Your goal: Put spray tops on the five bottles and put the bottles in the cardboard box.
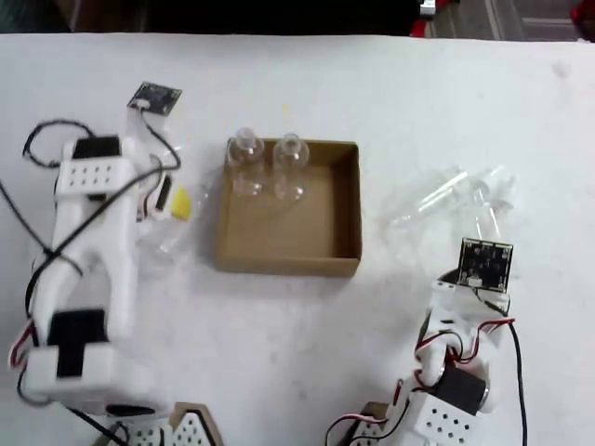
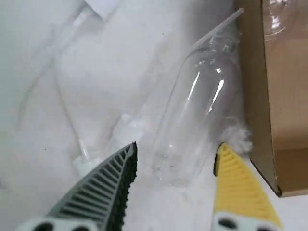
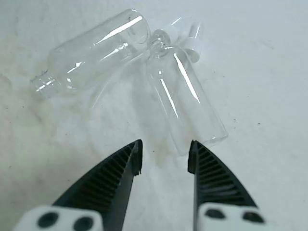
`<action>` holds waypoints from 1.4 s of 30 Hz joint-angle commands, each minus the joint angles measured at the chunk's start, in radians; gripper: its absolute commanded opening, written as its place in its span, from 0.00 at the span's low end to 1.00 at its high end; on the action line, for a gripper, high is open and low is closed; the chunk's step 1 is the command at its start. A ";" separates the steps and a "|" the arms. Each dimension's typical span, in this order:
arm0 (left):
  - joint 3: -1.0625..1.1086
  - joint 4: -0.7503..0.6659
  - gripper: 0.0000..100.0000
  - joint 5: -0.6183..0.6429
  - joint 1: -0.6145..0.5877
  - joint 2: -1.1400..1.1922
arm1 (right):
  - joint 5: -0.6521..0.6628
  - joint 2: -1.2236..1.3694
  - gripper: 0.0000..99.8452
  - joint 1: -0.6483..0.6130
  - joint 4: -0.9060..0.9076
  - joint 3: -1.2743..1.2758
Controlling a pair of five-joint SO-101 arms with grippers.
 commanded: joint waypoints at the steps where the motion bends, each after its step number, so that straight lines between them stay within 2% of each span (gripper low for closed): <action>1: -0.252 0.066 0.24 0.020 0.015 0.174 | 0.003 -0.001 0.14 -0.005 0.005 0.009; 10: -0.468 0.069 0.24 0.018 0.027 0.437 | 0.003 -0.001 0.14 -0.008 0.005 0.009; 16: -0.489 0.066 0.24 0.015 0.042 0.484 | 0.003 -0.001 0.14 -0.008 0.005 0.009; 20: -0.485 0.052 0.24 -0.046 0.045 0.484 | 0.003 -0.001 0.14 -0.008 0.005 0.009; 26: -0.483 -0.020 0.24 -0.083 -0.042 0.483 | 0.003 -0.001 0.14 -0.008 0.005 0.009; 29: -0.493 0.044 0.24 -0.158 -0.062 0.475 | 0.003 -0.001 0.14 -0.010 0.005 0.009; 33: -0.534 0.138 0.24 -0.170 -0.056 0.452 | 0.003 -0.001 0.14 -0.010 0.005 0.009; 36: -0.621 0.209 0.24 -0.169 -0.050 0.421 | 0.003 -0.001 0.14 -0.010 0.005 0.009; 42: -0.852 0.451 0.24 -0.166 0.004 0.380 | 0.003 -0.001 0.14 -0.010 0.005 0.009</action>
